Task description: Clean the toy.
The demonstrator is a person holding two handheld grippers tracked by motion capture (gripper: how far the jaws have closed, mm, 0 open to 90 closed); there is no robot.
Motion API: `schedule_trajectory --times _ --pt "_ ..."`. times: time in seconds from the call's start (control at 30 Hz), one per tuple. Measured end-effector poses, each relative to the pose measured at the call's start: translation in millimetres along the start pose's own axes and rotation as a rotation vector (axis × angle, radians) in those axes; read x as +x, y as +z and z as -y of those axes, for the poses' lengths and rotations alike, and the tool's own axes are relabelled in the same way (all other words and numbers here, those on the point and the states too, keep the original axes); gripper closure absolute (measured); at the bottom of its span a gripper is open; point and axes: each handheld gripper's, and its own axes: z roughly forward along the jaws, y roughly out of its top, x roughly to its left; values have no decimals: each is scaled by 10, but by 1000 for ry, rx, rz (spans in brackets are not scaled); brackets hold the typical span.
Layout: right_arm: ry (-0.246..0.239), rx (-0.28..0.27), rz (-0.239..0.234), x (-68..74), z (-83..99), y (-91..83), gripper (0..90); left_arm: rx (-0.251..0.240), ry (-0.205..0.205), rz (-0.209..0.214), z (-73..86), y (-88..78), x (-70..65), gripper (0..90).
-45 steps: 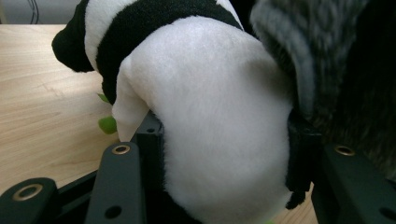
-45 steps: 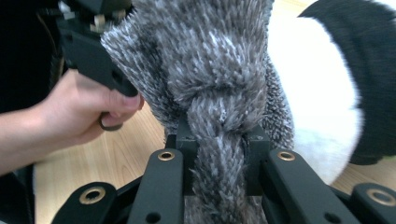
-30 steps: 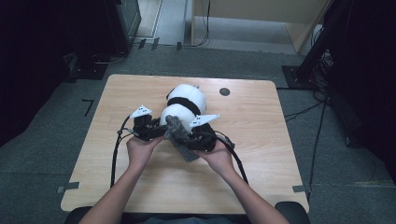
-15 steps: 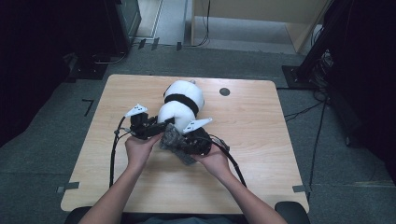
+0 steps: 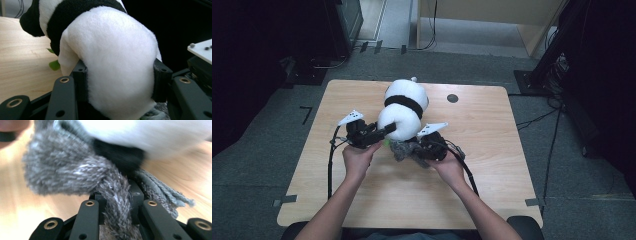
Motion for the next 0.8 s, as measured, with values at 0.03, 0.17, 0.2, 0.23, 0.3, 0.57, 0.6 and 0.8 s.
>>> schedule_trajectory --times 0.03,0.17,0.2,0.23,0.3,0.57,0.6,0.8 --pt "4 1 9 -34 7 -11 761 -1 -1 -1 -1 -4 3 461" --pt "36 7 61 -178 37 -70 762 -1 8 -14 9 -22 19 460" --pt "52 5 66 -219 45 -91 762 -1 11 -18 14 -24 27 460" --pt "66 0 71 -257 52 -113 762 1 8 -18 18 -23 33 460" --pt "100 -14 76 -321 59 -165 763 7 6 -19 23 -19 51 460" --pt "171 -109 99 -510 43 -434 764 38 18 -45 57 11 83 459" --pt "181 -125 95 -526 37 -474 764 44 18 -48 63 17 85 459" --pt "189 -199 69 -476 -50 -653 765 64 25 -53 102 74 73 459"
